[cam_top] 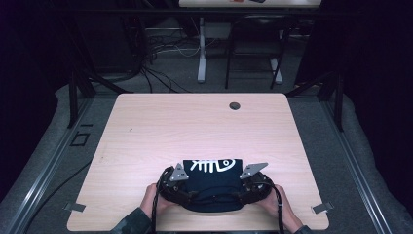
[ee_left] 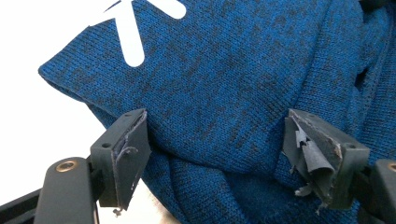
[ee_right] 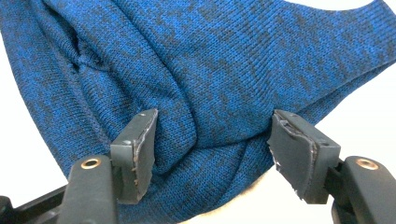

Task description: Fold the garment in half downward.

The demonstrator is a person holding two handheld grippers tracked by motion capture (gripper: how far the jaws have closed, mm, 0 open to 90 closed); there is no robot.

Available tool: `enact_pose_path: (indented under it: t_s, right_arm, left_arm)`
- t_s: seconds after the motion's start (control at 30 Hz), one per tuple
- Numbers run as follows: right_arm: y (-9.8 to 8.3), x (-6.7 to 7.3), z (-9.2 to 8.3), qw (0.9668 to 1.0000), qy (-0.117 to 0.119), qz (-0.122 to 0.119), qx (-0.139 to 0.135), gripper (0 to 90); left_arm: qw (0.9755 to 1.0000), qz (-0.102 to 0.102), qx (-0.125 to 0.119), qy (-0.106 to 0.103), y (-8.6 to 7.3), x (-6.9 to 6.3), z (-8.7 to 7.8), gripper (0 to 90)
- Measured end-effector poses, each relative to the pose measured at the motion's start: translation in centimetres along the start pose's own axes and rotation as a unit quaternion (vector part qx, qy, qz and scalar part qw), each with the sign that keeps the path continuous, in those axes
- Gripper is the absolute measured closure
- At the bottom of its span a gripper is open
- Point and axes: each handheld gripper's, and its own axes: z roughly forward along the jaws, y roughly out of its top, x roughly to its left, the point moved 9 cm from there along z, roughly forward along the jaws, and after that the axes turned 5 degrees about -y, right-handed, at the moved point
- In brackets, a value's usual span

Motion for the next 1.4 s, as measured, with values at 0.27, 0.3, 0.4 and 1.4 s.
enact_pose_path:
  t_s: [0.27, 0.3, 0.4, 1.4]
  right_arm:
    - [0.2, -0.2, 0.0, 1.0, -0.004, 0.004, -0.006, 28.7]
    - [0.3, -0.1, -0.1, 0.9999, 0.0, 0.007, -0.01, 26.3]
    - [0.7, -0.1, -0.9, 0.9996, -0.001, 0.009, -0.026, 23.0]
    - [-6.0, -8.1, -4.2, 0.9868, -0.113, 0.11, -0.036, 15.2]
  left_arm:
    - [0.9999, -0.012, -0.008, -0.002, 0.2, 0.4, -0.2, 19.4]
    - [0.9998, -0.017, -0.009, 0.0, 0.3, 0.5, -0.4, 17.3]
    - [0.9994, -0.025, -0.019, 0.012, 0.7, 1.0, -1.3, 13.8]
    - [0.9881, -0.11, -0.009, 0.108, -5.3, 8.0, -4.6, 5.1]
